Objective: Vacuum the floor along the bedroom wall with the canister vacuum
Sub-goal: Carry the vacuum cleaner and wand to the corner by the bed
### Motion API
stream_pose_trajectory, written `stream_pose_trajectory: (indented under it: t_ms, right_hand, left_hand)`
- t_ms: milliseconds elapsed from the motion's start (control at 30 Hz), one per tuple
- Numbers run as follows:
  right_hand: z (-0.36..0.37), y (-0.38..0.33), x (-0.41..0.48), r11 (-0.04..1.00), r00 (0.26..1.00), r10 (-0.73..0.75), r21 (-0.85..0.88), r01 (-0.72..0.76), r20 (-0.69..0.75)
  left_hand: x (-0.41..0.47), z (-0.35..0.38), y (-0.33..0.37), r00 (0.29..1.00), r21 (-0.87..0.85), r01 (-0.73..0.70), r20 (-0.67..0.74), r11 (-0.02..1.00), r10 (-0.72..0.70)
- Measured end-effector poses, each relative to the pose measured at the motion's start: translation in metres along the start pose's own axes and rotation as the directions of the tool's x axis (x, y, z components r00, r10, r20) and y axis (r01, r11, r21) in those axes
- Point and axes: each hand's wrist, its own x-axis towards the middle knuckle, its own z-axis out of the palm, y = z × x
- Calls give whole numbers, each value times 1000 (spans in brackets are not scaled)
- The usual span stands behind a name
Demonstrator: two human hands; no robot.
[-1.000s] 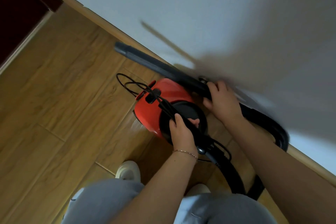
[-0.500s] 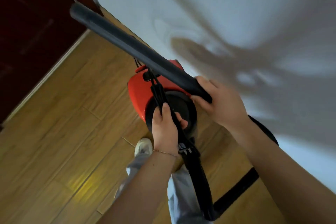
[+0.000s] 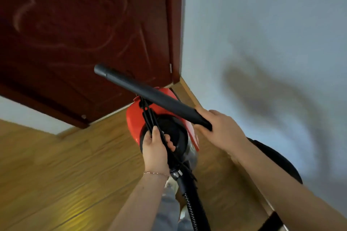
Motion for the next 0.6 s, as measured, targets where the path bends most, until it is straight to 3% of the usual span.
stream_pose_trajectory:
  t_ms: [267,600]
  right_hand:
    - [-10,-146,32,931,922,-365,53,361,128]
    - [56,-344,27,744,706,-665,134,654,244]
  left_hand:
    - [-66,-133,70,963,-98,-145,-243,985,117]
    - [-122,-311,107,811,-193,-274,-573,942,118]
